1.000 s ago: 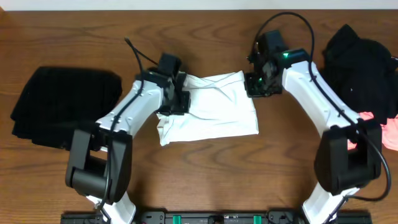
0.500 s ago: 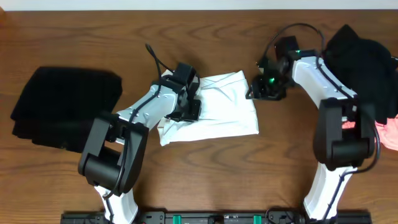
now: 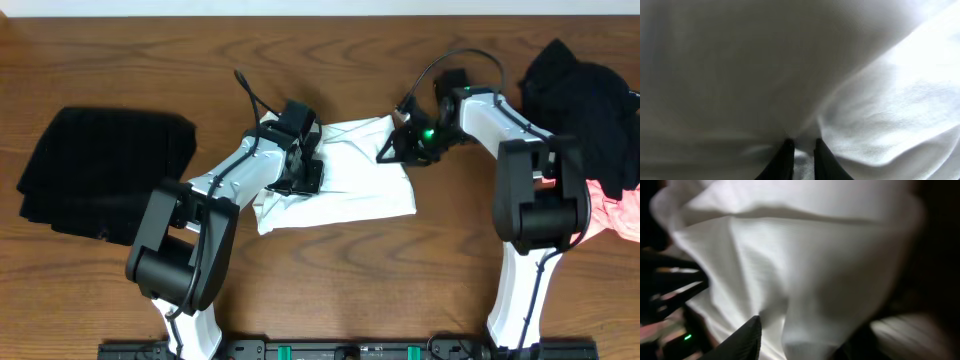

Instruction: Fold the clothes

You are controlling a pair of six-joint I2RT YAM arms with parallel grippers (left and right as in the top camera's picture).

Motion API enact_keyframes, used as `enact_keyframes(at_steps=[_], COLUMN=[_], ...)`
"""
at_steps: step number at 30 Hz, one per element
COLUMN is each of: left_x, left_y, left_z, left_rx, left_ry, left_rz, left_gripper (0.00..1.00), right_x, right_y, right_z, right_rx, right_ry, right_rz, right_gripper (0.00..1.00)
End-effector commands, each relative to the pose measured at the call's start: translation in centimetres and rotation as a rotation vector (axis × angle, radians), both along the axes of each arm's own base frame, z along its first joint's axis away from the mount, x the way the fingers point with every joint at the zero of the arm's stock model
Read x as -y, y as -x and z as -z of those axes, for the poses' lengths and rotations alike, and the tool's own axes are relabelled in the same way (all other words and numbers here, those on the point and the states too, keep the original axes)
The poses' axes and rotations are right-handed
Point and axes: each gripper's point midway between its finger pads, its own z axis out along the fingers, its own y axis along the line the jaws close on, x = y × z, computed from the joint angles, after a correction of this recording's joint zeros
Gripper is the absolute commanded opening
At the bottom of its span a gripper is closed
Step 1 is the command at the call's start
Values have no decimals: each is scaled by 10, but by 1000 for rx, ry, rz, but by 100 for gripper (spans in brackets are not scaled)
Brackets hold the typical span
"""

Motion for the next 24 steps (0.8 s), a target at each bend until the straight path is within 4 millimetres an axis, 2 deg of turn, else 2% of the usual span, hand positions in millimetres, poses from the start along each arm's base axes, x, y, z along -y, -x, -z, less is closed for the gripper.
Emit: enact_keyframes(at_steps=[1,2,6,7,10,12,17,20,24], left_x=[-1,-1,-1,-1,-1,-1,1,4,9], left_y=[7,7,7,7,7,7,3,-4,-17], left_z=[5,5,5,5,5,5,-3,-19,-53], left_rx=[-26,-25,-26,-26,-26,-25,-4,23,101], left_ry=[-6,-6,-6,-6,-6,-6,4,21,57], left_rz=[3,3,3,3,3,3,2,-20,-29], left_gripper=[16,16,16,16,16,16,16,16,17], right_x=[-1,-3,1,5,31,55,107,138,158], right_y=[22,23,24,23,19,15,0,-5,-9], right_z=[31,28,20,18,12,5,-32,-57,-87], right_rx=[-60,-53,-58,-56,-37,-20,68,145,234], right_ry=[-14,-26,-20,-12,94,195,386,522,629], right_rz=[-63,-75,-68,-61,-36,2,125,180,214], right_gripper=[46,43,8,2,1,2,1,1,1])
